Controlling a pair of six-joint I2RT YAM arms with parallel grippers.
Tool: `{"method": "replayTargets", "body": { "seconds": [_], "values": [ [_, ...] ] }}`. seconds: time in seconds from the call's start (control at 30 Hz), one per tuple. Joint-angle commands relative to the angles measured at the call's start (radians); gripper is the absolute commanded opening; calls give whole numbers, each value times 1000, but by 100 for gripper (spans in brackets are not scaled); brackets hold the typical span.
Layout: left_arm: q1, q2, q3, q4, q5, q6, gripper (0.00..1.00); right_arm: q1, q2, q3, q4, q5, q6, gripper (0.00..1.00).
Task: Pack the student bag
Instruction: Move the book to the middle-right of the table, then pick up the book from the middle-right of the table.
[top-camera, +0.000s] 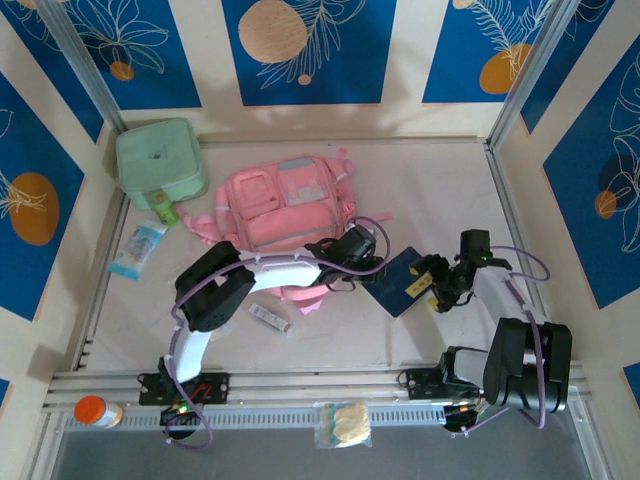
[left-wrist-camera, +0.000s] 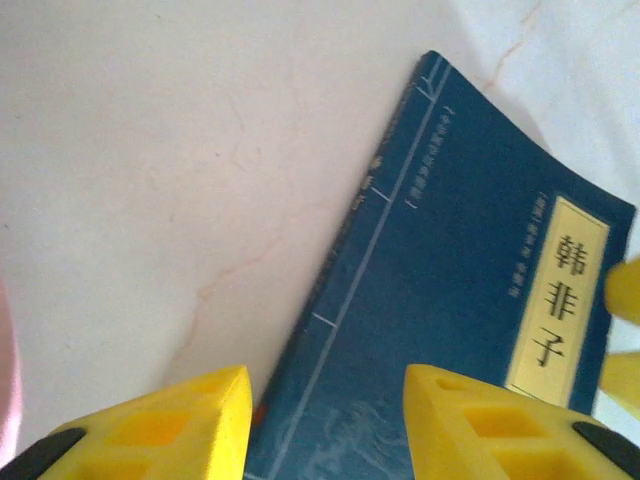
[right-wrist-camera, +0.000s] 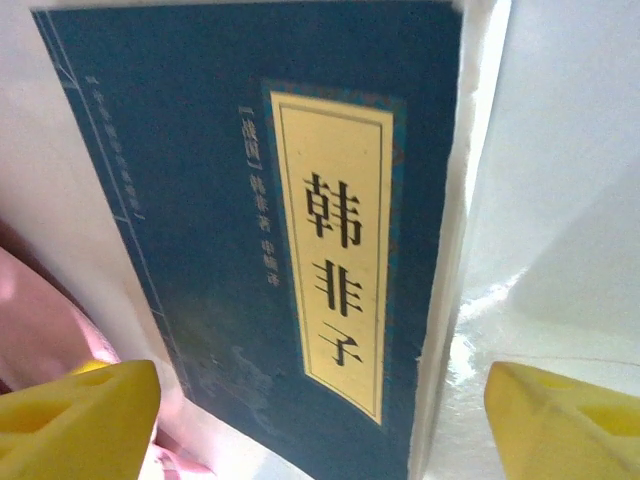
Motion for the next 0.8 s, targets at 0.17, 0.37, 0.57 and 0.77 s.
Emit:
{"method": "replayTargets", "body": {
  "seconds": [0.17,0.37,0.57,0.77],
  "values": [
    [4,87,86,-58,82,61,38,44,29,-38,60,-59,14,73],
    [4,108,90,-73,115,53,36,58,73,-34,101,-65,14,72],
    [0,103,68,-95,99,48,34,77,41,-5,100,-109,6,71],
    [-1,108,55,-92,88,40,33,97,-35,34,43,-89,-33,67]
  ]
}}
